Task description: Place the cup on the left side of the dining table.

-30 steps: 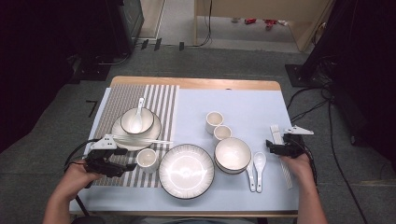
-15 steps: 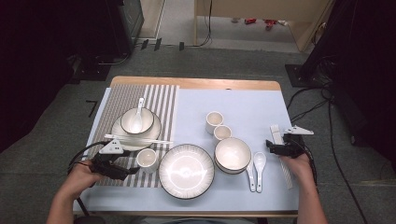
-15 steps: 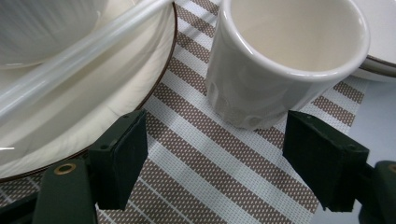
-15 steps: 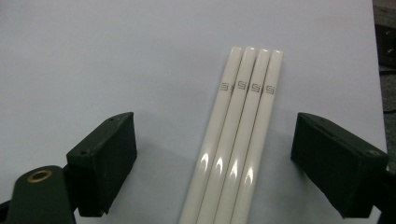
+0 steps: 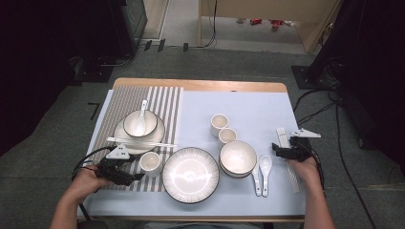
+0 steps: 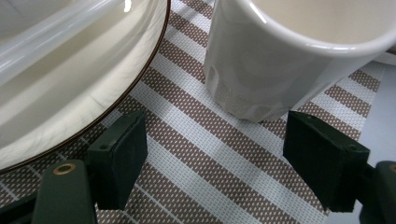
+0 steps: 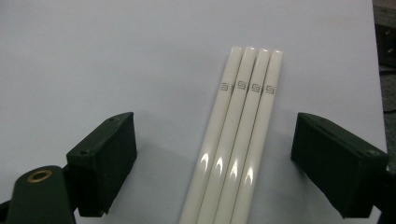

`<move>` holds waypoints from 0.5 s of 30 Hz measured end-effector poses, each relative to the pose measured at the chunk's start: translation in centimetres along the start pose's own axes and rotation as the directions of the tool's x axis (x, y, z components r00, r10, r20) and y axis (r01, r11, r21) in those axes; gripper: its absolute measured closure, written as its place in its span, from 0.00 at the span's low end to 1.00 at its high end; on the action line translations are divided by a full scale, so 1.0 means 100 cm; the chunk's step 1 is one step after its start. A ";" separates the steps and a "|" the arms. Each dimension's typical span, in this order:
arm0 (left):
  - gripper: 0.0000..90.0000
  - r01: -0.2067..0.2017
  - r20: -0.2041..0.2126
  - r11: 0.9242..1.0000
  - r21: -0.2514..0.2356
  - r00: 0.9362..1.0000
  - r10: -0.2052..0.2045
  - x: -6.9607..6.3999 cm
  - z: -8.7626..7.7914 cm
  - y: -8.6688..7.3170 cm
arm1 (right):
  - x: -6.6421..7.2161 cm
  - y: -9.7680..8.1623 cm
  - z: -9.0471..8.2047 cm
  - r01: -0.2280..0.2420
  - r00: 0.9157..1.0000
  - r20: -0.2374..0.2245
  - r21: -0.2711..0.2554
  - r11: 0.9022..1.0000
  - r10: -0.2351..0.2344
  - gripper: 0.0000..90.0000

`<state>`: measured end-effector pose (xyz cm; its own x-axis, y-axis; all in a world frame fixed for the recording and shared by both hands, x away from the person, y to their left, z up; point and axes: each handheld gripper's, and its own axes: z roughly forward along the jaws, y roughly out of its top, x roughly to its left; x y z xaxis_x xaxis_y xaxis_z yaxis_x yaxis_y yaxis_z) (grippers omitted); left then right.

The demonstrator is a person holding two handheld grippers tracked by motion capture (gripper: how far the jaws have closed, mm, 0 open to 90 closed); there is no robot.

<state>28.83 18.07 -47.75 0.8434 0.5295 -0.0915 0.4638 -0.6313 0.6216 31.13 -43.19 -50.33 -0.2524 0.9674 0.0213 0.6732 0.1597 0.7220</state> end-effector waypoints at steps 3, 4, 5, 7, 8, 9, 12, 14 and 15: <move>0.25 0.008 -0.003 1.000 0.005 1.000 -0.008 0.002 0.002 -0.001 | 0.000 0.000 0.000 0.000 1.000 0.000 -0.001 1.000 0.000 0.15; 0.25 0.003 -0.002 1.000 0.004 1.000 -0.003 0.003 0.002 -0.001 | 0.000 0.000 0.000 0.000 1.000 0.001 -0.001 1.000 0.000 0.15; 0.25 0.000 -0.003 1.000 0.001 1.000 0.000 0.003 0.002 -0.002 | 0.000 0.000 0.000 0.000 1.000 0.000 0.000 1.000 0.000 0.15; 0.25 -0.002 -0.003 1.000 -0.003 1.000 0.002 0.003 0.002 -0.002 | 0.000 0.000 0.000 0.000 1.000 0.000 0.000 1.000 0.000 0.15; 0.24 -0.004 -0.003 1.000 -0.006 1.000 0.004 0.003 0.002 -0.002 | 0.000 0.000 0.000 0.000 1.000 0.000 0.000 1.000 0.000 0.15; 0.24 -0.005 -0.004 1.000 -0.011 1.000 0.005 0.003 0.003 -0.003 | 0.000 0.000 0.000 0.000 1.000 0.000 0.000 1.000 0.000 0.15; 0.23 -0.014 -0.005 1.000 -0.017 1.000 0.014 0.003 0.003 -0.004 | 0.000 0.000 0.000 0.000 1.000 0.001 0.000 1.000 0.000 0.15; 0.23 -0.020 -0.008 1.000 -0.023 1.000 0.020 0.003 0.004 -0.005 | 0.000 0.000 0.000 0.000 1.000 0.001 -0.001 1.000 0.000 0.15; 0.22 -0.020 -0.009 0.999 -0.026 1.000 0.020 0.003 0.004 -0.005 | 0.000 0.000 0.000 0.000 1.000 0.001 0.000 1.000 0.000 0.15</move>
<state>28.97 18.31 -48.40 0.8502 0.5215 -0.0721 0.4392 -0.6271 0.6433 31.13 -43.18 -50.33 -0.2518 0.9676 0.0211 0.6730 0.1593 0.7223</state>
